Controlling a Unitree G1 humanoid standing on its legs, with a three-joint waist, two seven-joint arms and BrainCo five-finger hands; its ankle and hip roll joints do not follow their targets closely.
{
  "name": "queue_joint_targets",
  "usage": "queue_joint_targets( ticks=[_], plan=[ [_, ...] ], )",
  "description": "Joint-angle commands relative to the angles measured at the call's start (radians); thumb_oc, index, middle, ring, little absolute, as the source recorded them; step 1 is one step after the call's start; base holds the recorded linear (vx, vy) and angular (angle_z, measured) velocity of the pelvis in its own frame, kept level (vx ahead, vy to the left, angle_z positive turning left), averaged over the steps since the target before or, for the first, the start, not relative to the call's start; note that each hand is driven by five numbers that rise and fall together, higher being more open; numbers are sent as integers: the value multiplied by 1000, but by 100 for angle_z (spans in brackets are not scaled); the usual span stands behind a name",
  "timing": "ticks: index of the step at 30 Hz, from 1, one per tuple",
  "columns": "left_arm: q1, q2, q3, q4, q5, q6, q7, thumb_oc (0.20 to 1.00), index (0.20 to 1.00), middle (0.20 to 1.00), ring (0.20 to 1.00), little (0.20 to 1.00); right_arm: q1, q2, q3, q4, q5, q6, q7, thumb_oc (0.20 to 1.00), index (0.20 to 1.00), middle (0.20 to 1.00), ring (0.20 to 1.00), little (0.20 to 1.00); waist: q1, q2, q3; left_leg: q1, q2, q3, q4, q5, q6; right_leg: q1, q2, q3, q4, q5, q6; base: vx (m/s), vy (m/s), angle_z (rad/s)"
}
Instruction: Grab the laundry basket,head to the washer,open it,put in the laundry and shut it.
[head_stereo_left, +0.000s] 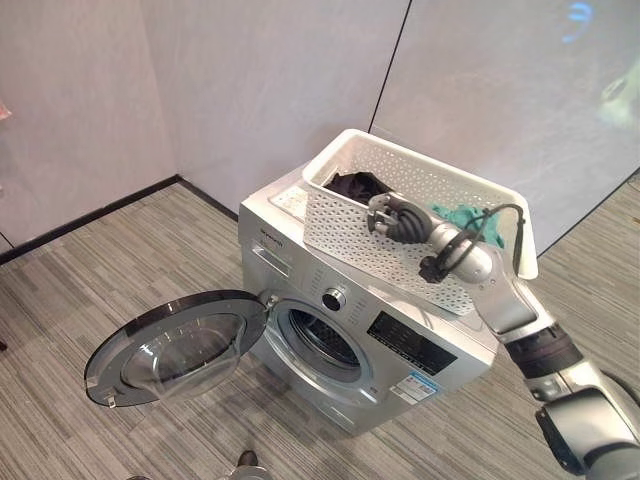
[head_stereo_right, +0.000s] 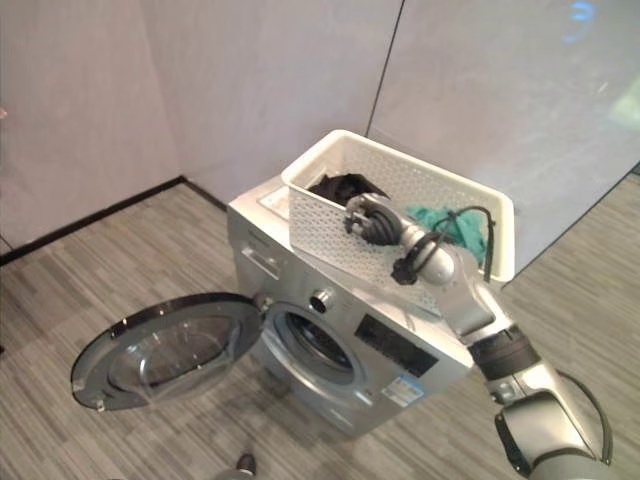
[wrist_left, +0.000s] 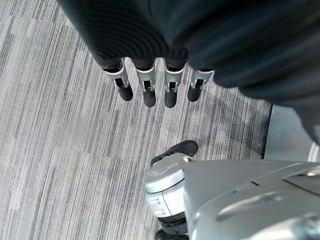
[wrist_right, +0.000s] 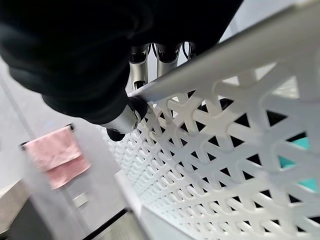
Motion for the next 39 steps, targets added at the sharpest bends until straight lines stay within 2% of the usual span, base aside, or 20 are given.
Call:
queue_joint_targets(
  ticks=[1, 7, 9, 11, 19, 25, 26, 27, 28, 34, 35, 36, 39],
  plan=[
    [-18, -44, -43, 43, 22, -3, -17, 1000, 1000, 1000, 1000, 1000, 54, -20, -22, 83, -19, 64, -7, 200, 200, 200, 200, 200, -23, -12, -17, -23, 9, 21, -8, 27, 13, 13, -11, 49, -2, 14, 27, 0, 0, 0],
    [-14, -52, -62, 0, 19, -4, -39, 1000, 1000, 1000, 1000, 1000, 127, 16, -46, 12, -34, 75, 40, 200, 200, 200, 200, 200, -30, 19, -21, -9, 5, 34, -7, 22, 22, 14, -14, 67, -4, 16, 31, -20, 11, -1],
    [-13, -52, -62, -1, 19, -3, -39, 1000, 1000, 1000, 1000, 1000, 128, 17, -47, 11, -35, 76, 40, 200, 200, 200, 200, 200, -30, 18, -22, -9, 5, 34, -7, 22, 22, 14, -14, 68, -4, 16, 31, -33, 19, -15],
    [-13, -65, -90, -12, 9, -6, -37, 1000, 1000, 1000, 1000, 1000, 108, 59, -24, 17, -44, 79, 32, 200, 200, 200, 200, 200, -28, 30, -22, -16, -1, 35, -8, 23, 26, 6, -17, 69, -12, 28, 34, -60, 40, -6],
    [-9, -71, -103, 25, 26, 10, -29, 1000, 1000, 1000, 1000, 1000, -10, 159, 42, 96, -41, 98, -35, 200, 200, 200, 200, 200, 3, 27, -11, -32, -12, 26, -10, 24, 30, -1, -26, 72, -28, 50, 37, -11, 8, -2],
    [1, -70, -104, 33, 32, 20, -27, 1000, 1000, 1000, 1000, 1000, -57, 187, 55, 137, -61, 110, -64, 200, 200, 200, 200, 200, 11, 25, -3, -35, -15, 19, -10, 24, 32, 1, -29, 70, -28, 54, 36, 0, 0, 0],
    [4, -70, -100, 33, 33, 21, -26, 1000, 1000, 1000, 1000, 1000, -54, 185, 47, 137, -77, 116, -69, 520, 520, 520, 520, 520, 11, 25, -2, -36, -16, 17, -11, 24, 32, 1, -29, 68, -27, 53, 36, 0, 0, 0],
    [4, -70, -100, 33, 33, 21, -26, 1000, 1000, 1000, 1000, 1000, -54, 185, 47, 137, -77, 116, -69, 724, 724, 724, 724, 724, 11, 25, -2, -36, -16, 17, -11, 24, 32, 1, -29, 68, -27, 53, 36, 0, 0, 0],
    [4, -69, -99, 31, 34, 21, -26, 1000, 1000, 1000, 1000, 1000, -54, 180, 45, 137, -94, 113, -69, 1000, 1000, 1000, 1000, 1000, 11, 25, -2, -36, -16, 17, -11, 23, 32, 1, -29, 67, -26, 53, 35, 0, 0, 0],
    [0, -72, -107, 6, 29, 14, -20, 1000, 1000, 1000, 1000, 1000, -22, 141, 11, 76, -74, 99, -74, 1000, 1000, 1000, 1000, 1000, -1, 32, 1, -30, -13, 18, -9, 24, 29, 2, -28, 65, -12, 41, 34, 0, 0, 0],
    [-7, -72, -109, -1, 26, 12, -20, 1000, 1000, 1000, 1000, 1000, -19, 118, -7, 12, -29, 78, -68, 1000, 1000, 1000, 1000, 1000, -9, 33, -1, -28, -13, 20, -10, 24, 29, 2, -28, 67, -11, 39, 34, 34, -29, 3],
    [-6, -72, -111, -8, 25, 5, -25, 1000, 1000, 1000, 1000, 1000, -15, 72, -49, -63, 97, 48, -64, 1000, 1000, 1000, 1000, 1000, -26, 38, -10, -26, -11, 25, -9, 26, 26, 1, -27, 69, -13, 38, 35, 46, -42, 3],
    [-22, -78, -111, 20, 20, 0, -17, 1000, 1000, 1000, 1000, 1000, -61, 36, -79, -75, 208, -1, -139, 1000, 1000, 1000, 1000, 1000, -44, 46, -26, -15, -9, 34, -8, 24, 21, 5, -28, 80, -14, 32, 35, 47, -37, -9]
  ],
)
